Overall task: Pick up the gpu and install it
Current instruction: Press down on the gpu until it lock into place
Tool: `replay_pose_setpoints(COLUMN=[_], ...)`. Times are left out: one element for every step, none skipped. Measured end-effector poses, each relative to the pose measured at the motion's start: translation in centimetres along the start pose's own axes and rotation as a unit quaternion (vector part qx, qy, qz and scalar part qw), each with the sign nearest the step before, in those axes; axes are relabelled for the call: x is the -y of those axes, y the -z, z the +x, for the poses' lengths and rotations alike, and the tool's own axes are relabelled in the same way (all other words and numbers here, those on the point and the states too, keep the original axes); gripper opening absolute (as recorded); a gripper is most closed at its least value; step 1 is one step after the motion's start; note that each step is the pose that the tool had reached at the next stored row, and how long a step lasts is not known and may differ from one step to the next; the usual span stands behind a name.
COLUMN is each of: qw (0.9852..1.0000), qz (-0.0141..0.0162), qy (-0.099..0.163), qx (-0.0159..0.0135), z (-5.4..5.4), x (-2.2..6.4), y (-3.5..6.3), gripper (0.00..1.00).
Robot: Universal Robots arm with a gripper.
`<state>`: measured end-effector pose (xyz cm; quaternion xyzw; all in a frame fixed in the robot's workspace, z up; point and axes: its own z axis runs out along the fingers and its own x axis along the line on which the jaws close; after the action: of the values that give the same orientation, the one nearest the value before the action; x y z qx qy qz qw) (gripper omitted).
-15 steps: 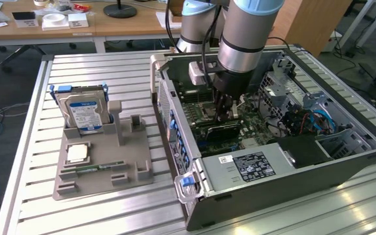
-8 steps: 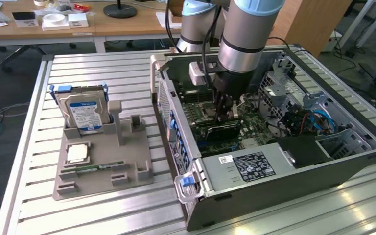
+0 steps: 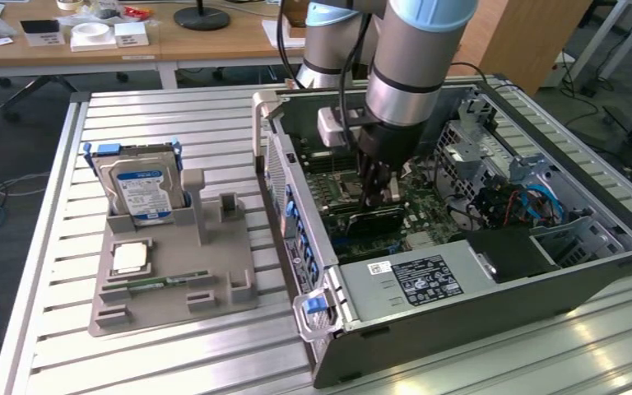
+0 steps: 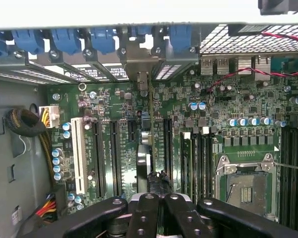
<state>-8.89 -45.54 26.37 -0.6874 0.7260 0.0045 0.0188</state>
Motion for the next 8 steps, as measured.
replay_pose_setpoints(qw=[1.0000,1.0000,1.0000,1.0000,1.0000,1.0000,1.0000,1.0000], qz=[0.0000,-0.0001,-0.0001,-0.0001,-0.0001,0.0000,-0.0001,-0.0001], qy=[0.000,0.000,0.000,0.000,0.000,0.000,0.000,0.000], qx=[0.0000,-0.0001,-0.0002,-0.0002,-0.0002,0.0000,-0.0002,-0.0003], z=[0.00,0.01,0.01,0.01,0.01,0.00,0.01,0.01], x=[0.00,0.00,0.00,0.00,0.00,0.00,0.00,0.00], y=[-0.04,-0.05,-0.04,-0.05,-0.05,-0.11,-0.14,-0.17], gripper=[0.11,0.11,0.11,0.11,0.11,0.11,0.11,0.11])
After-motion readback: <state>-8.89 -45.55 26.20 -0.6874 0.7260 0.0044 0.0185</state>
